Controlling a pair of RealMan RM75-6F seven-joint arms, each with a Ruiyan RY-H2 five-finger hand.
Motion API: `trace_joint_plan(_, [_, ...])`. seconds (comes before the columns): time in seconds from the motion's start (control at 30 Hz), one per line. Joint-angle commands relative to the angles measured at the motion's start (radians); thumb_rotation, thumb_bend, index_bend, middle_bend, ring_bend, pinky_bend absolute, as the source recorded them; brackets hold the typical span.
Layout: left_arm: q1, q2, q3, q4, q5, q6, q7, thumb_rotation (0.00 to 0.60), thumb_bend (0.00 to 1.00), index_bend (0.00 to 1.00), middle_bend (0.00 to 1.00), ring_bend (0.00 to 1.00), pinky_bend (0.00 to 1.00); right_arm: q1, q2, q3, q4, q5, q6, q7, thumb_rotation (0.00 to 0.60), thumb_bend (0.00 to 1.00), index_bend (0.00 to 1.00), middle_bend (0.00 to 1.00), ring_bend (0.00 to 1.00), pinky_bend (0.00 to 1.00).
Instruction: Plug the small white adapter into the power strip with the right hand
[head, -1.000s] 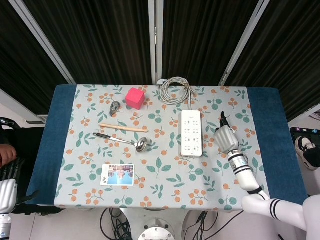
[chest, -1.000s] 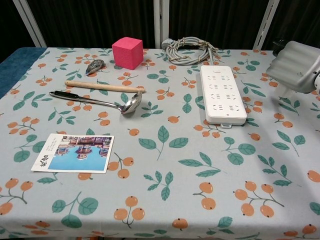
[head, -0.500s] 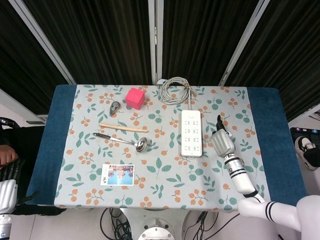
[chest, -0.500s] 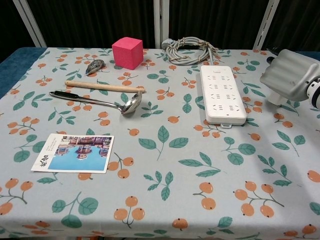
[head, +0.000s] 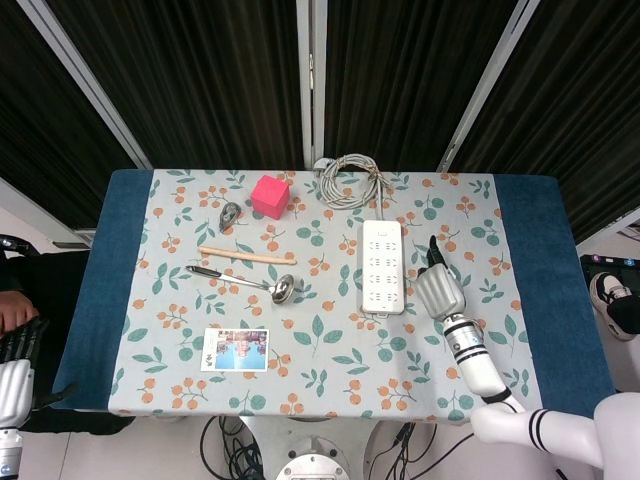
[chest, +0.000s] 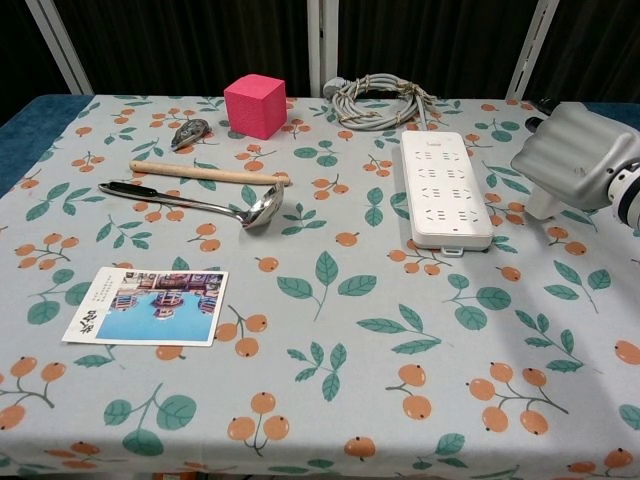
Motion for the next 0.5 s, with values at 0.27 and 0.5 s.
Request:
trace_joint_plan(0.27, [0.002, -0.002, 0.0, 0.006, -0.002, 0.001, -0.007, 0.6, 0.0, 0.06, 0.0, 0.0, 0.0, 0.003, -0.018, 0.006, -0.003, 0.016, -0.003, 0.019, 0.6, 0.13, 0.37, 0.43, 0.15, 0.0])
trace_joint_plan(0.5, [0.004, 0.002, 0.0, 0.0, -0.001, 0.004, -0.003, 0.6, 0.0, 0.06, 0.0, 0.0, 0.0, -0.011, 0.002, 0.007, -0.044, -0.004, 0.023, 0.069, 0.6, 0.13, 0.33, 0.42, 0.13, 0.0])
